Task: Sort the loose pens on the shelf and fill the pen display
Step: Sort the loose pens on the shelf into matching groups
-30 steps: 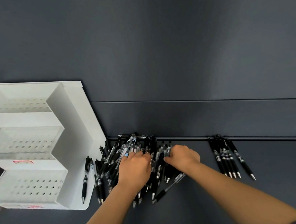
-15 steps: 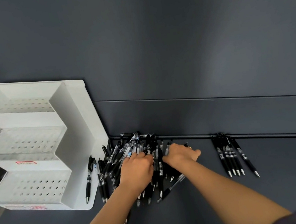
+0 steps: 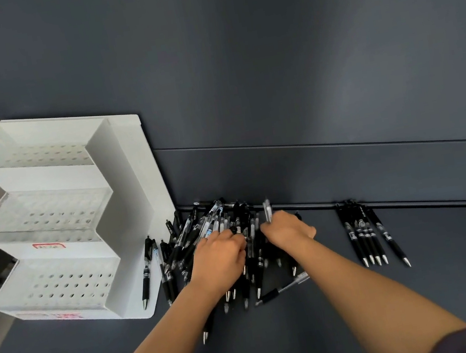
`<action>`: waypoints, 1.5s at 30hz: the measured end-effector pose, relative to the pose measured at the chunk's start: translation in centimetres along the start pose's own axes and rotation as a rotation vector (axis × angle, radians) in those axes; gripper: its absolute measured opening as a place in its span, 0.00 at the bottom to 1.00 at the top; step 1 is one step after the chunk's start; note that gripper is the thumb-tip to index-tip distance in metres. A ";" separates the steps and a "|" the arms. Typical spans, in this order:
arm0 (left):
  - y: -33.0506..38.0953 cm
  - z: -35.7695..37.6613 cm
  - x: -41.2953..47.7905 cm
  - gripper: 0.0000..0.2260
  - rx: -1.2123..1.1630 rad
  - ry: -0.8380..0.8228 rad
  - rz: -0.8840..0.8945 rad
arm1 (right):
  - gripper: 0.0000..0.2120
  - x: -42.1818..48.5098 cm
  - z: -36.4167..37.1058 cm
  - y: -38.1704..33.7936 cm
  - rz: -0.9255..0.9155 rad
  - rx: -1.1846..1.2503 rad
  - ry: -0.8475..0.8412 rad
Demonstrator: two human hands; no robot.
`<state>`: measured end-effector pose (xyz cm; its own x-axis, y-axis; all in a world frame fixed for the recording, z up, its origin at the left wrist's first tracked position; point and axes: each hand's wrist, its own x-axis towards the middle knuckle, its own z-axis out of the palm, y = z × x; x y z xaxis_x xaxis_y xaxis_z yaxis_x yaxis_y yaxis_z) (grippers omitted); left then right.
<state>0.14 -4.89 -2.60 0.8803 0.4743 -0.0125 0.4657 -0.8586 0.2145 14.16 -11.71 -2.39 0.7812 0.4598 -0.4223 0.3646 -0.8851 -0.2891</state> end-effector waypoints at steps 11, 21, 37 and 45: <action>6.7 1.4 2.1 0.10 0.090 -0.117 0.236 | 0.18 -1.2 -2.4 7.4 0.046 0.234 0.099; 9.5 4.0 3.0 0.16 0.193 -0.233 0.161 | 0.15 -3.2 -4.1 12.8 0.098 0.242 0.119; 17.0 4.8 6.9 0.12 -0.026 -0.298 0.153 | 0.16 -1.3 -7.4 20.8 0.123 0.342 0.163; 21.0 6.3 9.0 0.18 -0.247 -0.253 -0.113 | 0.14 1.4 -10.9 27.0 0.110 0.301 0.054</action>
<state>18.43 -19.84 -4.39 0.8335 0.4737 -0.2844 0.5525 -0.7157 0.4272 30.66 -35.73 -1.43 0.8362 0.3512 -0.4211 0.1170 -0.8646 -0.4887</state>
